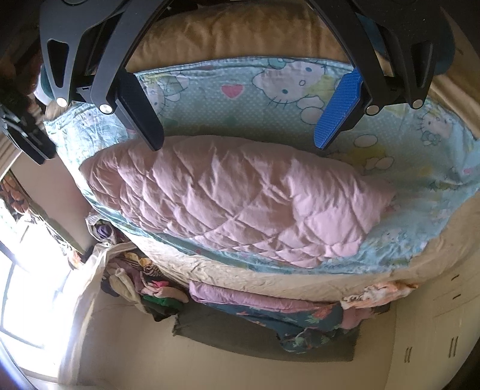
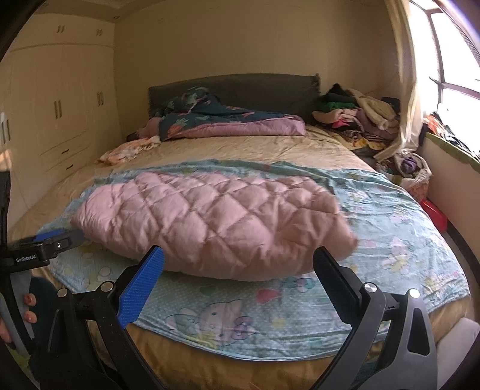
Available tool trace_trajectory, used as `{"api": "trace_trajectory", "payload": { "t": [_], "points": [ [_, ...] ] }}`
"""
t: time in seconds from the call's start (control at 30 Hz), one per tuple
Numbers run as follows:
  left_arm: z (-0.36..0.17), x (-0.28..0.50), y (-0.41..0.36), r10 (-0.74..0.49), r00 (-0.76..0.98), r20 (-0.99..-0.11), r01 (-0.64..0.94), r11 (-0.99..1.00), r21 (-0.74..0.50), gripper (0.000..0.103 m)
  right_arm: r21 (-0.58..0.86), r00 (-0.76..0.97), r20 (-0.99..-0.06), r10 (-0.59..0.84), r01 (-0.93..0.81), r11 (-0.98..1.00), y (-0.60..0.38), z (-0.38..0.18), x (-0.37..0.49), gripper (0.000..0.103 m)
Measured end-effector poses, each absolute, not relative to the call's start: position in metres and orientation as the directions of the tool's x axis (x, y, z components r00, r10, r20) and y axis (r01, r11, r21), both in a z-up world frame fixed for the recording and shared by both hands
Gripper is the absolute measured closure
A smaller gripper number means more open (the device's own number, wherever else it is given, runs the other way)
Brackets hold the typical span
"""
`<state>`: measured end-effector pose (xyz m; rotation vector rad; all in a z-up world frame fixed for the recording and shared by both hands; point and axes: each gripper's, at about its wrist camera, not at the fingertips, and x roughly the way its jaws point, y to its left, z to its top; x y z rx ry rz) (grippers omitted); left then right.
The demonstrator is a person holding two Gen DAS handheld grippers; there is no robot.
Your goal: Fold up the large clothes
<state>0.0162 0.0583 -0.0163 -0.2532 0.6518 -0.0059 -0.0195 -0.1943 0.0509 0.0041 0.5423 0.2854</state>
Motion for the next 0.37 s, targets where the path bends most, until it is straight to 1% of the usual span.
{"api": "trace_trajectory", "payload": {
  "t": [0.07,0.17,0.23,0.3,0.37],
  "points": [
    [-0.016,0.018,0.071,-0.068,0.799,-0.598,-0.102,0.964,-0.245,0.009,0.099,0.83,-0.502,0.244,-0.225,0.969,-0.217,0.054,-0.019,0.004],
    [-0.014,0.027,0.109,0.021,0.801,-0.598,-0.2,0.952,-0.234,0.009,0.14,0.856,-0.488,0.169,-0.115,0.983,-0.274,0.057,-0.019,0.004],
    [-0.012,0.038,0.147,0.095,0.79,-0.605,-0.278,0.936,-0.215,0.009,0.172,0.873,-0.487,0.04,0.051,0.984,-0.344,0.053,-0.018,0.004],
    [-0.011,0.046,0.188,0.17,0.778,-0.605,-0.355,0.913,-0.2,0.009,0.184,0.854,-0.511,-0.094,0.216,0.959,-0.405,0.04,-0.019,0.004],
    [-0.015,0.058,0.25,0.295,0.729,-0.617,-0.488,0.857,-0.166,0.009,0.149,0.758,-0.581,-0.298,0.459,0.876,-0.491,0.011,-0.022,0.004]
  ]
}}
